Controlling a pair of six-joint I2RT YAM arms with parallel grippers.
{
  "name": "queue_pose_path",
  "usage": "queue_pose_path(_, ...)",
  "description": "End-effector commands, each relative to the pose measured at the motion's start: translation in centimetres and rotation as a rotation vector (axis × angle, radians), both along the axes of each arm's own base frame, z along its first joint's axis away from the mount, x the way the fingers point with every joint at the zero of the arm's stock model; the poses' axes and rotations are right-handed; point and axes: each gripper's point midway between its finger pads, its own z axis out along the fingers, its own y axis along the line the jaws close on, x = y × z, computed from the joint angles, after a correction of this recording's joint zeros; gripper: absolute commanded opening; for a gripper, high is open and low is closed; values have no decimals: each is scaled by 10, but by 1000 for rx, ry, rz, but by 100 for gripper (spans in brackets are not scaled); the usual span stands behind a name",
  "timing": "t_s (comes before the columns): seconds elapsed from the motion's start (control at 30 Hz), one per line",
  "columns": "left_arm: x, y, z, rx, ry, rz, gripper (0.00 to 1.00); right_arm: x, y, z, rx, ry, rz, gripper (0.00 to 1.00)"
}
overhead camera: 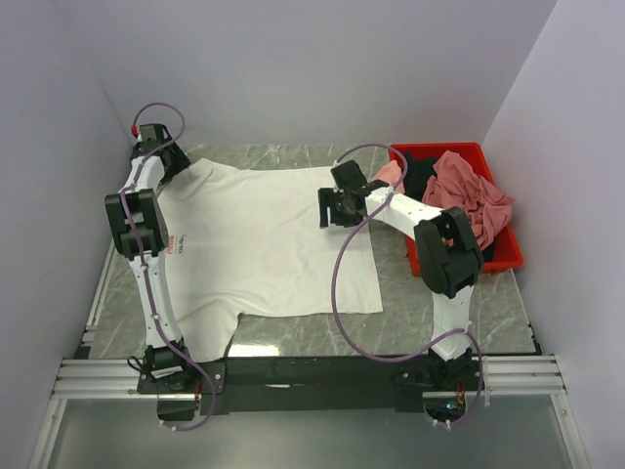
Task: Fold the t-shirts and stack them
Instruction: Flatten the tshirt out
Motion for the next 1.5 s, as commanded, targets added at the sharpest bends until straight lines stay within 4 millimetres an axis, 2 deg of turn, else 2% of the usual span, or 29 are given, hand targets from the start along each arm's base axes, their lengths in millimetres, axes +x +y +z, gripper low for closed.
queue_pose_path(0.0,1,-11,16,-17,-50,-67,70,7,-2,20,2,-51,2,77)
queue_pose_path(0.13,4,-17,25,-26,-77,-102,56,6,-5,20,-11,-48,1,77)
queue_pose_path(0.33,9,-24,20,-47,-79,-154,28,5,-7,18,-19,-48,-5,77)
queue_pose_path(0.37,9,-24,20,-43,-79,-156,16,5,-8,18,-21,-48,-4,77)
queue_pose_path(0.43,8,-21,18,-33,-73,-156,2,6,-9,17,-31,-45,-4,77)
queue_pose_path(0.53,8,-19,22,-4,-76,-163,0,7,-8,17,-32,-43,-4,77)
queue_pose_path(0.77,19,-19,68,95,-187,-262,0,9,-8,18,-39,-45,-1,77)
queue_pose_path(0.87,24,-17,80,144,-216,-296,0,11,-8,20,-46,-49,1,77)
queue_pose_path(1.0,34,-16,89,189,-252,-340,4,12,-8,20,-51,-46,5,77)
queue_pose_path(1.03,37,-19,84,186,-252,-358,5,12,-8,20,-52,-45,4,76)
queue_pose_path(1.1,42,-26,89,181,-276,-394,3,14,-11,20,-70,-52,-3,77)
queue_pose_path(1.33,55,-34,89,275,-302,-389,13,15,-12,21,-80,-55,-2,76)
queue_pose_path(1.4,57,-33,90,306,-295,-362,46,16,-13,21,-81,-58,-3,77)
queue_pose_path(1.43,57,-30,91,319,-288,-339,78,15,-13,20,-81,-54,-2,77)
queue_pose_path(1.47,56,-30,91,319,-275,-332,88,15,-13,19,-82,-51,-1,77)
